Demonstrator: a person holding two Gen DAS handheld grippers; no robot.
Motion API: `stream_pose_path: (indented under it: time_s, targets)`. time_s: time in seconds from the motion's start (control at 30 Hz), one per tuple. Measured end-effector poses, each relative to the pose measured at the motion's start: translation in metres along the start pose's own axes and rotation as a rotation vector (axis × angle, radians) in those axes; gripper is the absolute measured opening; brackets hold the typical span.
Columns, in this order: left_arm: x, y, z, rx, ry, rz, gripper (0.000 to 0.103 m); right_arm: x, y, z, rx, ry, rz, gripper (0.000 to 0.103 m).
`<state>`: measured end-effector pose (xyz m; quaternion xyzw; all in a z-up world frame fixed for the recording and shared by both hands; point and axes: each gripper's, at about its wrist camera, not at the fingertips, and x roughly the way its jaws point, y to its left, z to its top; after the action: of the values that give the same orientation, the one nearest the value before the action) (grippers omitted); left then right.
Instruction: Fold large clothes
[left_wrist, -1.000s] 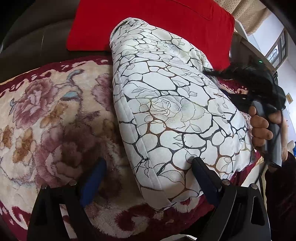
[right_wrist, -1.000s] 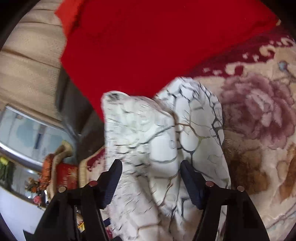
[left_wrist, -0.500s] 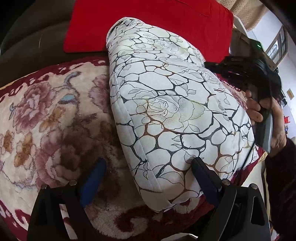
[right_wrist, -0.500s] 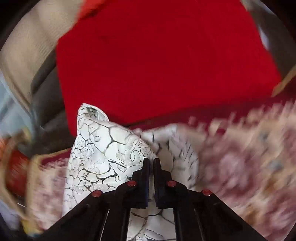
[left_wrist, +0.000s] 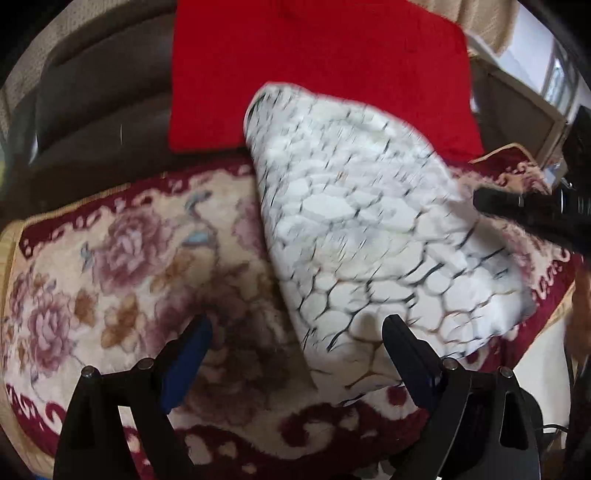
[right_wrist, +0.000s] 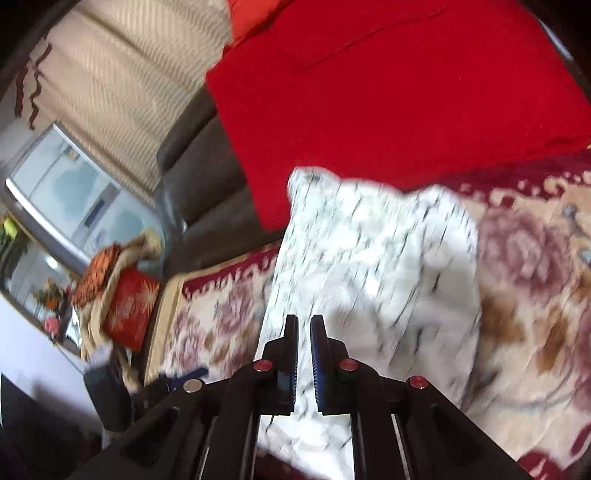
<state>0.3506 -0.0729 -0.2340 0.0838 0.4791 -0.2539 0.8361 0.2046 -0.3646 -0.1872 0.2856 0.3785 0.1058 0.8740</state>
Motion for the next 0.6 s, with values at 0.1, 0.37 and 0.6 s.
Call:
stream_pose_path:
  time_s: [0.1, 0.37, 0.6]
  targets:
    - [0.021, -0.005, -0.006, -0.012, 0.044, 0.022, 0.096, 0.042, -0.019, -0.02, -0.001, 0.096, -0.141, 0.008]
    - [0.008, -0.012, -0.006, 0.009, 0.008, 0.102, 0.096, 0.019, -0.019, -0.022, 0.039, 0.076, -0.103, 0.01]
    - [0.003, -0.019, -0.011, 0.025, -0.004, 0.124, 0.096, 0.027, -0.026, -0.043, 0.021, 0.148, -0.185, 0.009]
